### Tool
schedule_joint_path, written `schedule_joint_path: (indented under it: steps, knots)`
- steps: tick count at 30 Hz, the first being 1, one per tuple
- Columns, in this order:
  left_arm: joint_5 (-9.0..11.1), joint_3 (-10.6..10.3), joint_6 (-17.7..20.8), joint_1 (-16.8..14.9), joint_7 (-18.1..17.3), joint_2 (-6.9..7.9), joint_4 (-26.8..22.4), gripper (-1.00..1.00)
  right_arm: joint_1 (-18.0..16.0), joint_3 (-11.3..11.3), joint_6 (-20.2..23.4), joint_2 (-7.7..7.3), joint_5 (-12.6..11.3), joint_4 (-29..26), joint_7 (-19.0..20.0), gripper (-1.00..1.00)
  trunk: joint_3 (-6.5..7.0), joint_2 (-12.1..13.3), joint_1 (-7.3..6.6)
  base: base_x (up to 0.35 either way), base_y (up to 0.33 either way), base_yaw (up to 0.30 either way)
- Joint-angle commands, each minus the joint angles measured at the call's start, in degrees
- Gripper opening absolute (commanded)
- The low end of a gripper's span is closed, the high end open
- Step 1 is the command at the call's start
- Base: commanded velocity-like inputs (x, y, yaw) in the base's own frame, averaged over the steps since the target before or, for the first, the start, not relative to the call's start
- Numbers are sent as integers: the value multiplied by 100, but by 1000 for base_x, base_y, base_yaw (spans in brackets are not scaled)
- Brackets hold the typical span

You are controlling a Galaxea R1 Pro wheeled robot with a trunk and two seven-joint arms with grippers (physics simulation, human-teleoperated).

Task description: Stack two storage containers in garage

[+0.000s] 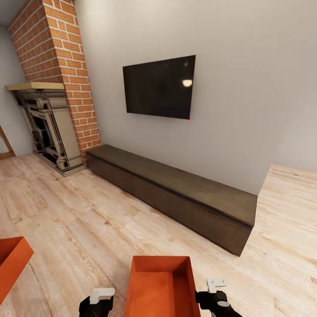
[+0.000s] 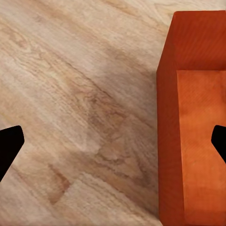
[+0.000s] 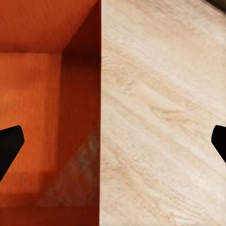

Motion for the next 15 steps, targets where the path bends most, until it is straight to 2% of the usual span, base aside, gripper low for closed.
schedule_joint_path:
  steps: [1,11,15]
  knots:
    - [2,-15,-20,-3,29,0,5,100,-4,12,-17,1,13,6,-25,100,-5,-2,-1,0,0,0]
    - [2,-15,-27,-3,28,0,5,100,-4,7,-23,0,14,5,-25,100,-5,-2,-1,0,0,0]
    - [2,-15,-158,-4,28,0,9,100,-4,8,-23,0,14,5,-25,100,-5,-2,-1,14,-23,0]
